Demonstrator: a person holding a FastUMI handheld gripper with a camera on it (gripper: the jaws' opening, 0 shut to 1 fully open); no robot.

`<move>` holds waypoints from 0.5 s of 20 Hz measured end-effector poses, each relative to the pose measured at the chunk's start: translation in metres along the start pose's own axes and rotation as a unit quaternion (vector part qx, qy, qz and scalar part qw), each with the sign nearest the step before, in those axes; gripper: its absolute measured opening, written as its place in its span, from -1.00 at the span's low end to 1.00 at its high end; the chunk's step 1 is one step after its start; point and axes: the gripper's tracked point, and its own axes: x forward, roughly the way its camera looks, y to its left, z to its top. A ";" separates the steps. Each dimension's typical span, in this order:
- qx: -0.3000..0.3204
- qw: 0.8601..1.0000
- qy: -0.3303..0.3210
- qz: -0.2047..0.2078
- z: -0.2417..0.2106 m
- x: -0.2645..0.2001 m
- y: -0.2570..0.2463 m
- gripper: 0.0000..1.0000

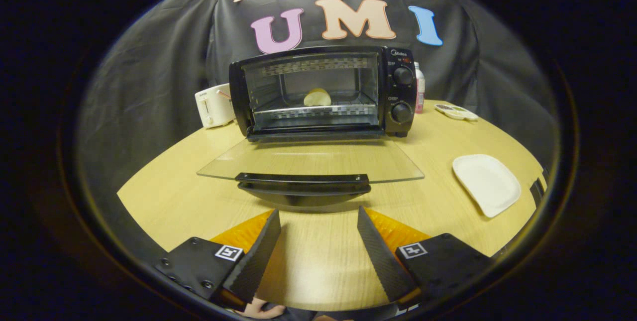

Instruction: Open the toaster oven, put the food inside, and close the toaster oven door.

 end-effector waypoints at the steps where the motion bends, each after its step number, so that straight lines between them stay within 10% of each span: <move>1: -0.003 1.000 -0.003 -0.002 0.001 0.002 -0.001 0.95; 10: -0.008 1.000 -0.017 0.012 0.007 0.007 0.007 0.96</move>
